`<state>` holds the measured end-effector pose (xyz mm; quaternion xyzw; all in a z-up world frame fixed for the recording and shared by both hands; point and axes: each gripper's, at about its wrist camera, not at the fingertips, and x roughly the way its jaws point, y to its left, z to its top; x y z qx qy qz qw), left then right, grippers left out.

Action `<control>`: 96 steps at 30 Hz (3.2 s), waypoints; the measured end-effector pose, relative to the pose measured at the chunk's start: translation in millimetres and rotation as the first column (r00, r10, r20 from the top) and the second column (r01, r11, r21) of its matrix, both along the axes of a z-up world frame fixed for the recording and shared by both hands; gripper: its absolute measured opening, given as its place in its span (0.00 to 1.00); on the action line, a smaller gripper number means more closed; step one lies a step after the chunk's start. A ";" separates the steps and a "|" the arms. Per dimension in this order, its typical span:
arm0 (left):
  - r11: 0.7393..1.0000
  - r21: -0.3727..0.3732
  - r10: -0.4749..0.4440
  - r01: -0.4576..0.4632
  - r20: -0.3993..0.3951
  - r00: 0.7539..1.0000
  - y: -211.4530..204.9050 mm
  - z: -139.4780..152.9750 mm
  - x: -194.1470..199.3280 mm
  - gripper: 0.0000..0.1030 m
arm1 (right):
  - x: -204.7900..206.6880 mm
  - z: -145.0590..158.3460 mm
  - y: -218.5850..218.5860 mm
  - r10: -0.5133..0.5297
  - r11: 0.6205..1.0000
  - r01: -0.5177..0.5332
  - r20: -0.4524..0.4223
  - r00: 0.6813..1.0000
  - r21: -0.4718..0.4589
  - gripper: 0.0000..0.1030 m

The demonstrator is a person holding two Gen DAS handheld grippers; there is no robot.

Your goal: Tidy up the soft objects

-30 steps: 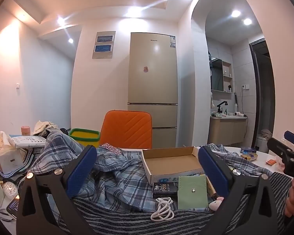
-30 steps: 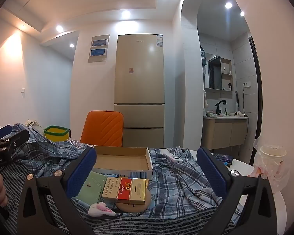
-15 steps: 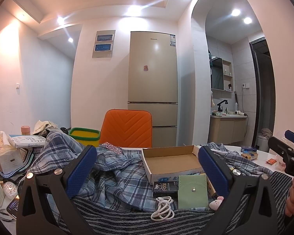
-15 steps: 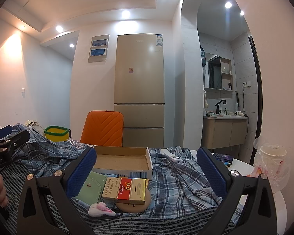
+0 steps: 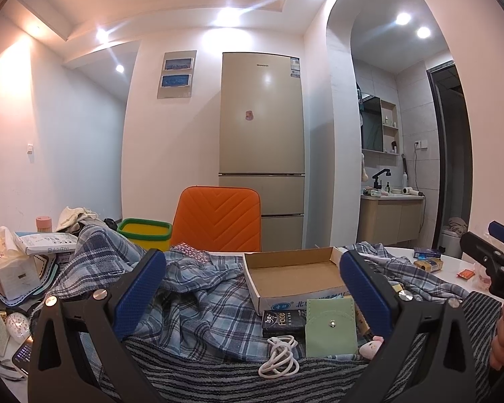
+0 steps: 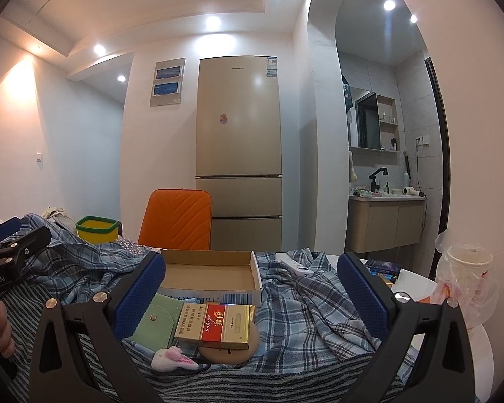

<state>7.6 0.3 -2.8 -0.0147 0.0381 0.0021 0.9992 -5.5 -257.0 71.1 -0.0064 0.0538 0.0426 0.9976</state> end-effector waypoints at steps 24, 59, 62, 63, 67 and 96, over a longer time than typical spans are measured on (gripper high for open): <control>0.999 0.053 0.007 -0.006 -0.004 1.000 -11.4 1.1 -1.6 1.00 | -2.0 1.4 -1.4 0.001 1.000 -0.001 -0.007 1.000 0.002 1.00; 0.998 0.057 0.001 -0.002 0.010 1.000 -12.0 0.2 -3.7 1.00 | 0.8 0.2 -2.1 0.000 1.000 0.000 -0.011 1.000 0.002 1.00; 0.998 0.055 0.001 -0.002 0.011 1.000 -11.7 0.4 -3.7 1.00 | 0.9 0.1 -2.4 0.000 1.000 0.000 -0.012 1.000 0.001 1.00; 0.999 0.054 0.001 -0.001 0.011 1.000 -11.8 0.2 -3.2 1.00 | 0.7 0.2 -2.3 0.000 1.000 0.000 -0.011 1.000 0.002 1.00; 0.999 0.054 0.001 -0.001 0.010 1.000 -11.4 -0.4 -2.9 1.00 | 1.0 0.1 -2.5 0.000 1.000 0.000 -0.012 1.000 0.002 1.00; 0.999 0.030 -0.015 0.016 -0.033 0.999 -9.6 18.8 -6.7 1.00 | 5.8 8.2 2.7 -0.038 0.999 0.037 -0.036 0.999 -0.015 1.00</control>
